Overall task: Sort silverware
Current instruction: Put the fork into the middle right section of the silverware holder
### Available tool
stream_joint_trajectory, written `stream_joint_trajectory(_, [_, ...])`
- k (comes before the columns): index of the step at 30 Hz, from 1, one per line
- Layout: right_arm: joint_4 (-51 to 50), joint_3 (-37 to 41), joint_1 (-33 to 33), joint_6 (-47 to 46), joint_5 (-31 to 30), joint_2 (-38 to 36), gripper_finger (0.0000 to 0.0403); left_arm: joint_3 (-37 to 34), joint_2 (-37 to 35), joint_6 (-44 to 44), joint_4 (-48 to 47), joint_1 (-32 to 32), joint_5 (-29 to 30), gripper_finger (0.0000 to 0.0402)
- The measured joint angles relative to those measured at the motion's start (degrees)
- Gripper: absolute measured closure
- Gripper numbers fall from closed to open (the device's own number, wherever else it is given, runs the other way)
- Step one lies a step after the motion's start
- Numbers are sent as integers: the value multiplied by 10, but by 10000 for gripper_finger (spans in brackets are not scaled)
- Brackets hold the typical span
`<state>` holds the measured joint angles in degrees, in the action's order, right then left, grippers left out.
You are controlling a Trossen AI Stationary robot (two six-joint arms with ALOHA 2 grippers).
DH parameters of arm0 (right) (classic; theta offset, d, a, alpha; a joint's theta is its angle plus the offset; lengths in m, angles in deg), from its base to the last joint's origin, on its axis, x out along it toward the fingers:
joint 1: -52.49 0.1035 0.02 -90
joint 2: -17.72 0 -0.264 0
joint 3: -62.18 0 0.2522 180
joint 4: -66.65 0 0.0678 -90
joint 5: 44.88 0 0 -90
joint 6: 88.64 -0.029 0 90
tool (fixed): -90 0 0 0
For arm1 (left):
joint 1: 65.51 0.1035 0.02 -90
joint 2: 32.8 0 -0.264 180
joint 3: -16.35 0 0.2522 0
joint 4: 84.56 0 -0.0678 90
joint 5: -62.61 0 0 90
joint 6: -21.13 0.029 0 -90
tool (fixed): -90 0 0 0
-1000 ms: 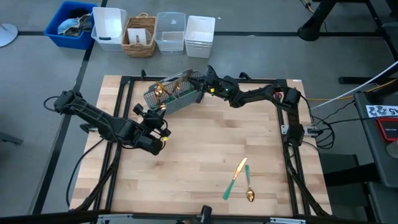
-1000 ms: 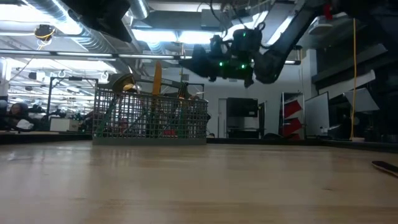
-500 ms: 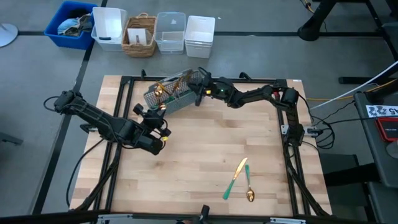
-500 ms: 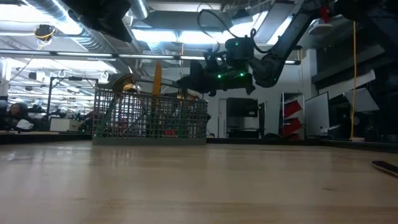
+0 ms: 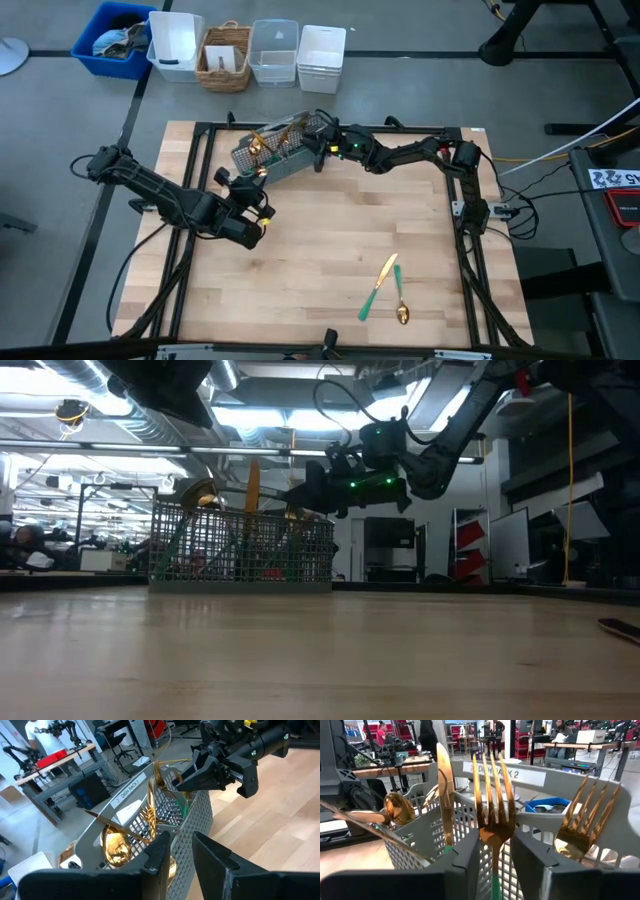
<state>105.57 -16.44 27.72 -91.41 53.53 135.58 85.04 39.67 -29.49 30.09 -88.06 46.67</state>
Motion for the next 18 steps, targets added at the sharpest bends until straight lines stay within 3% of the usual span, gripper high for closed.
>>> stream_joint_trajectory(7, [-79, 0, 0, -3, 0, -12, 281, 0, 0, -2, 1, 0, -8, 328])
stream_joint_trajectory(18, [-336, 0, 0, 32, -2, -131, 281, 0, 0, -37, 7, 0, -10, 328])
